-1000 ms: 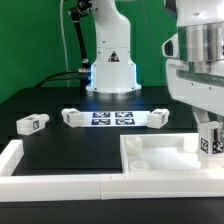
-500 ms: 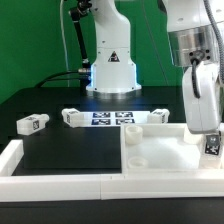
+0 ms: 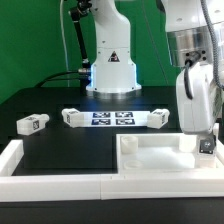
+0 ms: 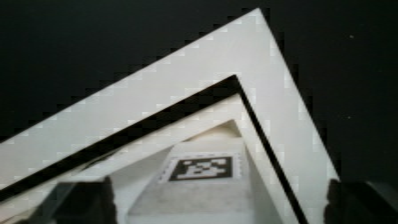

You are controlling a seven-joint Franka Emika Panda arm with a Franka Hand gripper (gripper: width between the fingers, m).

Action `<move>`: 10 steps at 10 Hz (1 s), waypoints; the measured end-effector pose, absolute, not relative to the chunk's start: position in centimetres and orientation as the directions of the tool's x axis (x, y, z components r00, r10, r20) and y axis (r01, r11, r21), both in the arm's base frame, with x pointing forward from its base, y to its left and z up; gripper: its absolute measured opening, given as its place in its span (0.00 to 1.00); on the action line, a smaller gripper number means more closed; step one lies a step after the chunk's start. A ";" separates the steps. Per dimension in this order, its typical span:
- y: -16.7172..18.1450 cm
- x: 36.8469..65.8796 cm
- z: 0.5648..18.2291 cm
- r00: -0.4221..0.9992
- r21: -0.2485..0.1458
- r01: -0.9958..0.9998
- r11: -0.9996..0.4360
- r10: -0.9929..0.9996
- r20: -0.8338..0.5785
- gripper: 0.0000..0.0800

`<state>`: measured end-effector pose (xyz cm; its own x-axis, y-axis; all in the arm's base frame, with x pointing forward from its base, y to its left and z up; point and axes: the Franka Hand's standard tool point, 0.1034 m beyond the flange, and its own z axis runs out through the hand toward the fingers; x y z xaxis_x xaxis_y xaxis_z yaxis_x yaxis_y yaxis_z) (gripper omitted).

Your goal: Assemble square table

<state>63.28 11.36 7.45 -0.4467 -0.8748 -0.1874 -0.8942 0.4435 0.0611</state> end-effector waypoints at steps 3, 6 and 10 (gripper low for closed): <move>12.4 62.0 11.6 -0.417 0.038 -0.907 0.420 -0.880 -0.228 0.81; 12.4 61.5 11.9 -0.414 0.047 -0.909 0.414 -0.881 -0.228 0.81; 12.4 61.3 11.8 -0.407 0.045 -0.912 0.408 -0.885 -0.227 0.81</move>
Offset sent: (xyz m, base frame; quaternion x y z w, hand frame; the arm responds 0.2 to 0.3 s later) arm -0.0291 0.0025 0.0665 -0.0436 0.0164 -0.0500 0.9977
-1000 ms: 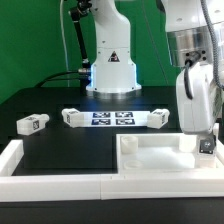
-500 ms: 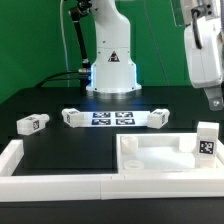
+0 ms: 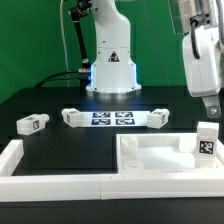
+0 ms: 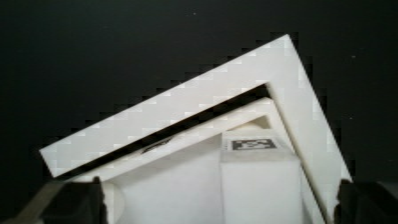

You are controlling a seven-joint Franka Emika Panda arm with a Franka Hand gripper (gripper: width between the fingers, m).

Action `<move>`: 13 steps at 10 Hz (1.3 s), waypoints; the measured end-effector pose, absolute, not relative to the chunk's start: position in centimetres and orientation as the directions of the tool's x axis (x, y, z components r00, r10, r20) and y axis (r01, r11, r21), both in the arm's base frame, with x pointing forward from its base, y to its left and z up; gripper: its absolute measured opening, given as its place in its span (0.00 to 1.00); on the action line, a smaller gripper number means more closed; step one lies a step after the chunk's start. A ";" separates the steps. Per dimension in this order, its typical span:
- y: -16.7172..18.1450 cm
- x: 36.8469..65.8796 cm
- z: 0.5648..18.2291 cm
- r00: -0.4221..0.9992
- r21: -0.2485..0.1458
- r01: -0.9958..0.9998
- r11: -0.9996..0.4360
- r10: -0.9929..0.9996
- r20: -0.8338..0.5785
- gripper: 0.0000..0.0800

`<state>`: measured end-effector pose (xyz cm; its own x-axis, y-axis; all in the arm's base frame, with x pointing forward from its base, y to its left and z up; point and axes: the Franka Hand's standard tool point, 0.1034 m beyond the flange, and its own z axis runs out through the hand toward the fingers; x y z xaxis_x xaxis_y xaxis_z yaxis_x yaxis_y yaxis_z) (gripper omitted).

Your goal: Assemble square table

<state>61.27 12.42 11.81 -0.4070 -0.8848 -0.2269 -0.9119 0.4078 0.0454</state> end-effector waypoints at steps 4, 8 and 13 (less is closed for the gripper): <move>11.5 56.1 12.0 -0.315 0.007 -0.947 0.322 -0.921 -0.230 0.81; 12.1 55.1 12.1 -0.027 -0.017 -0.999 0.032 -0.974 -0.226 0.81; 10.0 50.8 10.2 0.379 -0.102 -0.925 -0.366 -0.906 -0.189 0.81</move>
Offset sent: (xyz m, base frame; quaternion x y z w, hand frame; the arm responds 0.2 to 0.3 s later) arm -0.0588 -0.0074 0.0016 -0.0124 -0.0046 -0.0290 0.9995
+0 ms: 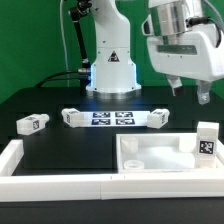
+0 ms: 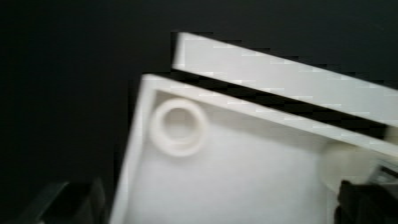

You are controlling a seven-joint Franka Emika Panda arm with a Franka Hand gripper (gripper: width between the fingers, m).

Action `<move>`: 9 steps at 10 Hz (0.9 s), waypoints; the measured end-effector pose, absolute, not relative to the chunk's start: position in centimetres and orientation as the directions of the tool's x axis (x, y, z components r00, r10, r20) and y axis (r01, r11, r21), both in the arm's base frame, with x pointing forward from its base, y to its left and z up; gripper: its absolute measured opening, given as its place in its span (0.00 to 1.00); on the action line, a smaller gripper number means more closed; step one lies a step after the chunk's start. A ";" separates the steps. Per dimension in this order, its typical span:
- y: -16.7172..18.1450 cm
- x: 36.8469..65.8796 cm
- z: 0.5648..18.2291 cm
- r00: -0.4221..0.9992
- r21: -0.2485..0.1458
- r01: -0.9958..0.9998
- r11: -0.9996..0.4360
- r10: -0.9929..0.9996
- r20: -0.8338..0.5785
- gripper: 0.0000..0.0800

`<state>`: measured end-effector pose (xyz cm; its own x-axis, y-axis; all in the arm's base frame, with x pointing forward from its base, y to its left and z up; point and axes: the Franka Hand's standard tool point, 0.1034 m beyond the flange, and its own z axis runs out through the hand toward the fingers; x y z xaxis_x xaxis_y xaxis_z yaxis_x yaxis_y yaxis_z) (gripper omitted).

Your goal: Assemble square table

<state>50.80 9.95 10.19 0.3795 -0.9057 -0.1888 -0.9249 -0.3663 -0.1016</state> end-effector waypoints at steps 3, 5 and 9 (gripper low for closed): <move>9.4 48.4 9.1 0.568 -0.110 -0.823 -0.557 -0.805 -0.172 0.81; 9.3 48.4 9.1 0.676 -0.132 -0.737 -0.663 -0.720 -0.154 0.81; 7.3 45.3 7.1 0.787 -0.134 -0.614 -0.778 -0.590 -0.181 0.81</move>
Offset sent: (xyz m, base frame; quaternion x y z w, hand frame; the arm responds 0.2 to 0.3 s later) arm 0.0000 0.0000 0.0000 0.0000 0.0000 -0.1938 0.9810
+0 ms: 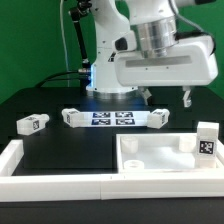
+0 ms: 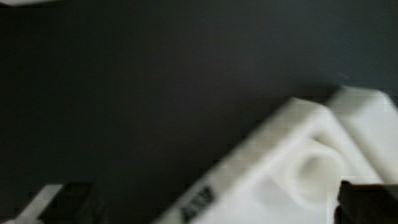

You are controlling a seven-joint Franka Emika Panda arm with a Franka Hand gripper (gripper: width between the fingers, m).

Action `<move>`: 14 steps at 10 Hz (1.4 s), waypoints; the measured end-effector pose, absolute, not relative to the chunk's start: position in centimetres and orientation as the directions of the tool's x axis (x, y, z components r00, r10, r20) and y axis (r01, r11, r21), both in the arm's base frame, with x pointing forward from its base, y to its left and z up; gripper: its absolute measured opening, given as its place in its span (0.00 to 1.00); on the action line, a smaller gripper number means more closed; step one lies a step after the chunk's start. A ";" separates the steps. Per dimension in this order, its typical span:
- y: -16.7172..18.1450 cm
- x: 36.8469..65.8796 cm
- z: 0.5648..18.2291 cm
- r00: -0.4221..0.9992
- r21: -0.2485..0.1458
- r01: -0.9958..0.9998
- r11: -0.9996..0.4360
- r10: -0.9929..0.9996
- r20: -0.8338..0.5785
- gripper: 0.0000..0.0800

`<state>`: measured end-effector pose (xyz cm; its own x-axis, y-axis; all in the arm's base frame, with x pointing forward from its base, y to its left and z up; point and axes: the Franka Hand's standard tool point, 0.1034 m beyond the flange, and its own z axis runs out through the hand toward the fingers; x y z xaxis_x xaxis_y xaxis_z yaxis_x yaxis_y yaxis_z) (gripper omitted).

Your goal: Assemble square table

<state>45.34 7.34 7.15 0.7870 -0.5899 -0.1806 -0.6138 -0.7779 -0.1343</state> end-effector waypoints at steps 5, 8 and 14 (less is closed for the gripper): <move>5.5 43.4 6.4 0.760 -0.123 -0.613 -0.781 -0.539 -0.364 0.81; 5.6 39.2 5.1 0.625 -0.071 -0.658 -0.750 -0.490 -0.608 0.81; 6.8 36.8 3.1 0.526 -0.018 -0.700 -0.713 -0.499 -0.689 0.81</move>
Offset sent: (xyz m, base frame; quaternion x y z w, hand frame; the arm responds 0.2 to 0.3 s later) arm 0.0000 0.0000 0.0000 0.0000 -0.1938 0.0000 0.9810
